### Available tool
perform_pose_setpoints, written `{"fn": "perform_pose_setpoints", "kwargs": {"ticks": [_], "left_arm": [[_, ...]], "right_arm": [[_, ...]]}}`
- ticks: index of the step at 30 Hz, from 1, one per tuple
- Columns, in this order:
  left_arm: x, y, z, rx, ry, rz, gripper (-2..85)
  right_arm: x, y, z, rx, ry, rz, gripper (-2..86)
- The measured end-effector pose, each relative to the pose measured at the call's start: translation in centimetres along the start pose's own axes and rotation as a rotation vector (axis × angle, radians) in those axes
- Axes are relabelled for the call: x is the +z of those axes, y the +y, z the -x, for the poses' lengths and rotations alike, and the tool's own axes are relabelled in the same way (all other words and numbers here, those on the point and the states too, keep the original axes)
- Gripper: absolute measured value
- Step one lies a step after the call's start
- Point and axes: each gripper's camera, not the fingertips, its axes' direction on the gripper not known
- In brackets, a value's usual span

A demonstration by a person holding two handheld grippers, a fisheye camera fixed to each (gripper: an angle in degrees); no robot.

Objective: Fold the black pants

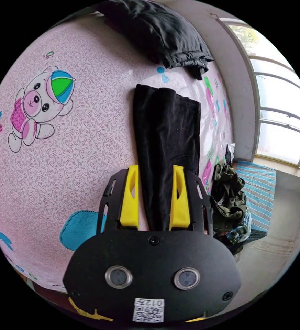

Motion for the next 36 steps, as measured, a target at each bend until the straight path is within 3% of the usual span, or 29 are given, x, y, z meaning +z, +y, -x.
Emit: {"fn": "perform_pose_setpoints", "kwargs": {"ticks": [8,12,15,25,31,36], "left_arm": [[1.1,0.2,3.2,0.003,0.004,0.038,4.0],[1.3,0.5,5.3,0.022,0.105,0.06,3.4],[0.9,1.1,6.4,0.051,0.067,0.043,2.2],[-3.3,5.4,11.9,0.113,-0.062,0.039,0.5],[-7.3,14.2,20.4,0.056,-0.043,0.095,0.5],[-11.2,26.8,30.5,-0.066,-0.004,0.121,0.9]], "right_arm": [[-2.5,1.2,0.0,0.0,0.123,-0.103,13.5],[-1.4,0.1,-2.8,0.069,0.006,-0.05,14.0],[1.6,-1.0,-3.2,0.079,-0.087,-0.02,13.9],[3.2,-1.8,0.1,0.007,0.027,0.015,2.7],[0.3,-2.5,0.5,-0.036,0.161,0.139,1.5],[-0.5,-3.7,1.7,-0.05,0.312,0.203,3.2]]}}
